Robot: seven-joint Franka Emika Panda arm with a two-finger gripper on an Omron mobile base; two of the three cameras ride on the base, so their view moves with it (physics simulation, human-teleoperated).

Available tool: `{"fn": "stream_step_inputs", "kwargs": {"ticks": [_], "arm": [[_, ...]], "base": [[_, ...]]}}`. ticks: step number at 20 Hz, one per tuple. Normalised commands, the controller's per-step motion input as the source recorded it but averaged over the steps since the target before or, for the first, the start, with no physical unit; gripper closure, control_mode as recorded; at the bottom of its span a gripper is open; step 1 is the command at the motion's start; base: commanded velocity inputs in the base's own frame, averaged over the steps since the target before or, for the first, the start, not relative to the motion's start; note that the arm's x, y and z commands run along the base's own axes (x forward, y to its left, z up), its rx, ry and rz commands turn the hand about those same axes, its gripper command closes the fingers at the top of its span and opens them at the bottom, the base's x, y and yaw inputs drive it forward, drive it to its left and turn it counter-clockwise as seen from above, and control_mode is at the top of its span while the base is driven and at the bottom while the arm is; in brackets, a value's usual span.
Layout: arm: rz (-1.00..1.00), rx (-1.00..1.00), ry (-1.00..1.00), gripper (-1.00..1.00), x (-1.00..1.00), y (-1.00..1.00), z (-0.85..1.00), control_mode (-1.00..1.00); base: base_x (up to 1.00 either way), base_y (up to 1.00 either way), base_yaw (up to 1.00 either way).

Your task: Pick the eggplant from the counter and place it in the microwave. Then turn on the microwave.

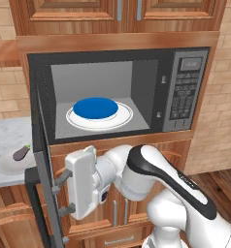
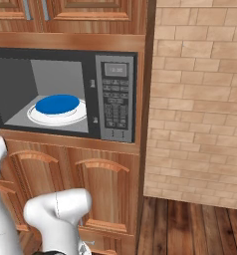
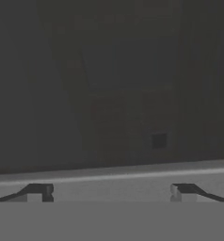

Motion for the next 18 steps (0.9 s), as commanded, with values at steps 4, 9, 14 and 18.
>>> {"fn": "stream_step_inputs", "kwargs": {"ticks": [4, 9, 14, 18], "arm": [[0.00, 0.00, -0.05, -1.00, 0.04, 0.11, 0.00, -1.00], [-0.01, 0.00, -0.01, -1.00, 0.04, 0.05, 0.00, -1.00], [-0.04, 0.00, 0.00, -1.00, 0.12, -0.07, 0.00, -1.00], [-0.02, 0.00, -0.01, -1.00, 0.09, -0.30, 0.04, -1.00]], "base": [[0.00, 0.00, 0.00], [0.00, 0.00, 0.00], [0.00, 0.00, 0.00], [0.00, 0.00, 0.00]]}}
